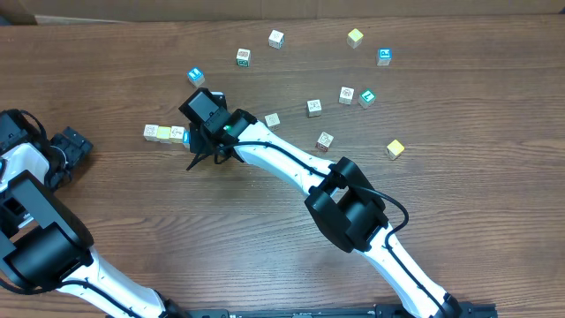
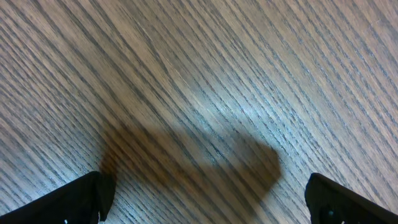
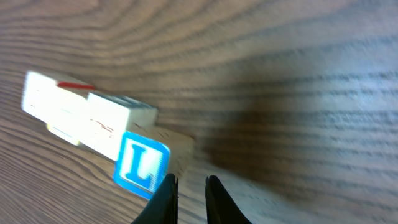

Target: Form a horizontal line

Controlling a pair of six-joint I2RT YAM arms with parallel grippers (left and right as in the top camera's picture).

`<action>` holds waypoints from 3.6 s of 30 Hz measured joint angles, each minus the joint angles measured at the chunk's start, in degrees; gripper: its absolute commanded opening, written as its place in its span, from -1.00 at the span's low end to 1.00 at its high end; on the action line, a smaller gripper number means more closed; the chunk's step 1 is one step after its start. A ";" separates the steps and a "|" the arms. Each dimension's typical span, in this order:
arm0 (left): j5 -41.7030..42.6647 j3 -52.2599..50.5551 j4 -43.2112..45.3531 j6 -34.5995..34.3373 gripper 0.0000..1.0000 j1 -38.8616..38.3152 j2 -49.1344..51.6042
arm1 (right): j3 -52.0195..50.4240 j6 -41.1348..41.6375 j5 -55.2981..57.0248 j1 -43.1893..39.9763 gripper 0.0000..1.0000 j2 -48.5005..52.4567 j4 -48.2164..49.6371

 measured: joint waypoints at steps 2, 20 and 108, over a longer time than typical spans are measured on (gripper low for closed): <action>0.00 0.00 0.00 0.00 0.99 0.00 0.00 | 0.00 0.00 -0.07 0.02 -0.74 0.00 -1.53; 0.02 0.00 0.00 0.00 0.99 0.00 0.00 | 0.00 1.49 -2.54 4.83 -0.88 0.00 -3.93; 0.00 0.00 0.00 0.00 0.99 0.00 0.00 | -5.68 1.49 10.12 6.60 -0.92 0.26 8.55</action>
